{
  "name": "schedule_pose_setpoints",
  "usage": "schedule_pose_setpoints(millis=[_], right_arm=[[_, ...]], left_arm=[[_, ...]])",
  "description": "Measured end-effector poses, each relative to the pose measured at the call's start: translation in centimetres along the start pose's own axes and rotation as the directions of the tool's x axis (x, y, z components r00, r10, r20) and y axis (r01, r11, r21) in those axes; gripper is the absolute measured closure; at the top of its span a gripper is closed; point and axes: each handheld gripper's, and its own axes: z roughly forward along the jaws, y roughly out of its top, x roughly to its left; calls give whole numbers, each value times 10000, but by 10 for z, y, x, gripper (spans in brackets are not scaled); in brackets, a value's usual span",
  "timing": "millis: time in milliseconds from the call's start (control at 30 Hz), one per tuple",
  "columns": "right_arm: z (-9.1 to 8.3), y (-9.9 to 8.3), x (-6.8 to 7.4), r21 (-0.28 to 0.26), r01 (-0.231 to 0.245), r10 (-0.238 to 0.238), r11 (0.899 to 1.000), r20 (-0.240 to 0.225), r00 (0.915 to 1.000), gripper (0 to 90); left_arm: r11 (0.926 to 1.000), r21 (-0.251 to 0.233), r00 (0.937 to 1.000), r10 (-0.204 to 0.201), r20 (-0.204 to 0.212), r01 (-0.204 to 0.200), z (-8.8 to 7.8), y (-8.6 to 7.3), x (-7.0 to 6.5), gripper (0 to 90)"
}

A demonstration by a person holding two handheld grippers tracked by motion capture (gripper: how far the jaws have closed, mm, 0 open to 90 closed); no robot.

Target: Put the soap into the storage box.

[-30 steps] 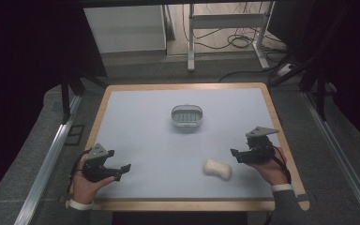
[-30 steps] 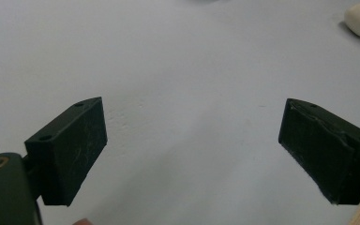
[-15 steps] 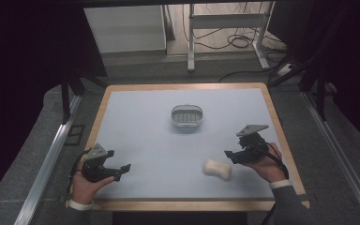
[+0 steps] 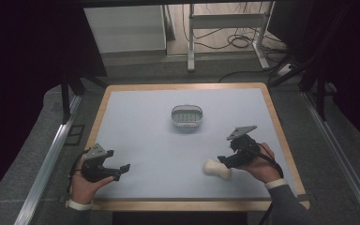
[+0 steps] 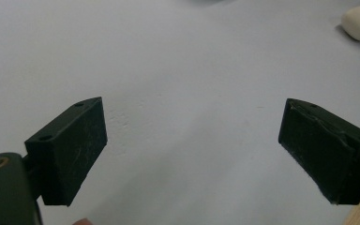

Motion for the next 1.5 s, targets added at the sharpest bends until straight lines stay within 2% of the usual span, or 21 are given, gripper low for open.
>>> schedule_pose_setpoints(millis=[300, 467, 800, 1033, 1267, 1500], right_arm=[[11, 3, 11, 676, 488, -463, 9965, -387, 9982, 243], [18, 2, 16, 1142, 707, -632, 9909, -676, 9957, 260], [25, 4, 29, 1729, 1039, -874, 9794, -1005, 9911, 275], [38, 3, 33, 2554, 1417, -1161, 9564, -1127, 9868, 322], [48, 5, 34, 3001, 1655, -1336, 9394, -1242, 9832, 332], [55, 5, 36, 3404, 2051, -1759, 9176, -1149, 9777, 411]], left_arm=[[10000, -10, 10000, -4, 12, 4, 0, 0, -1, 86], [10000, 40, 10000, 17, 2, -17, 1, 0, -2, 85], [10000, 63, 10000, 17, -15, -17, 2, 0, -1, 84], [10000, 50, 10000, 7, -7, -7, 1, 0, -1, 84], [10000, 13, 10000, -28, -22, 28, 1, 0, -1, 84], [10000, -10, 10000, -34, -27, 34, 1, 0, -1, 84]])
